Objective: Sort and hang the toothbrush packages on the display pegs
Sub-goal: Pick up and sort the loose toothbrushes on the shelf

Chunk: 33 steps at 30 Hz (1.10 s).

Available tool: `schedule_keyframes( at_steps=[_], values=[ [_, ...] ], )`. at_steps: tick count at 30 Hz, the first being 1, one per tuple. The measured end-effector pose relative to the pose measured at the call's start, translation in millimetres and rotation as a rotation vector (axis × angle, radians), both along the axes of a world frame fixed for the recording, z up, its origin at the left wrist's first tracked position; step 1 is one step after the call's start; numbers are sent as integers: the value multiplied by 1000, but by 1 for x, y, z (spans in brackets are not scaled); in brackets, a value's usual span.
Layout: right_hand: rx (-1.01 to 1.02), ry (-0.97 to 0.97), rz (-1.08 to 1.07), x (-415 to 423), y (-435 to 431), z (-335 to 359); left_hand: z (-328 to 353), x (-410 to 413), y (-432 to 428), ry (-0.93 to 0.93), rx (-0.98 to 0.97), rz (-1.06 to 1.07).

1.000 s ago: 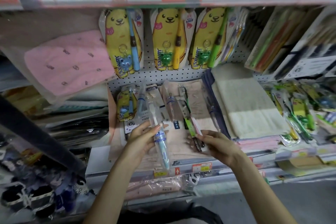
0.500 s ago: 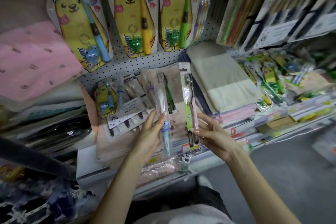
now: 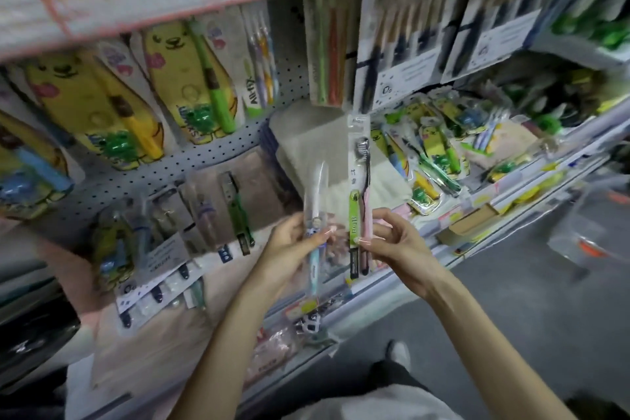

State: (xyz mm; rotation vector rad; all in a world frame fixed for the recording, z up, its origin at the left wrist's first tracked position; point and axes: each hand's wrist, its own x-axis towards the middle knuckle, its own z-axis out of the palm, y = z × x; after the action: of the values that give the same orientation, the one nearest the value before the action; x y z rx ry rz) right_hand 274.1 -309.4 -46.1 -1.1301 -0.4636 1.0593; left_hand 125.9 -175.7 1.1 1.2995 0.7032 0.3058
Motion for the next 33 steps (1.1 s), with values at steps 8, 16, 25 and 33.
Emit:
schedule_keyframes(
  at_steps=[8,16,25,33],
  values=[
    [43,-64,-108,110,-51,7,8,124,-49,-44,-4,-120],
    [43,-92,-326,182,-119,16,5,222,-105,-86,46,-167],
    [28,-138,-428,212,-156,22,12,267,-127,-136,142,-230],
    [36,-79,-401,247,-161,38,17,298,-127,-116,170,-175]
  ],
)
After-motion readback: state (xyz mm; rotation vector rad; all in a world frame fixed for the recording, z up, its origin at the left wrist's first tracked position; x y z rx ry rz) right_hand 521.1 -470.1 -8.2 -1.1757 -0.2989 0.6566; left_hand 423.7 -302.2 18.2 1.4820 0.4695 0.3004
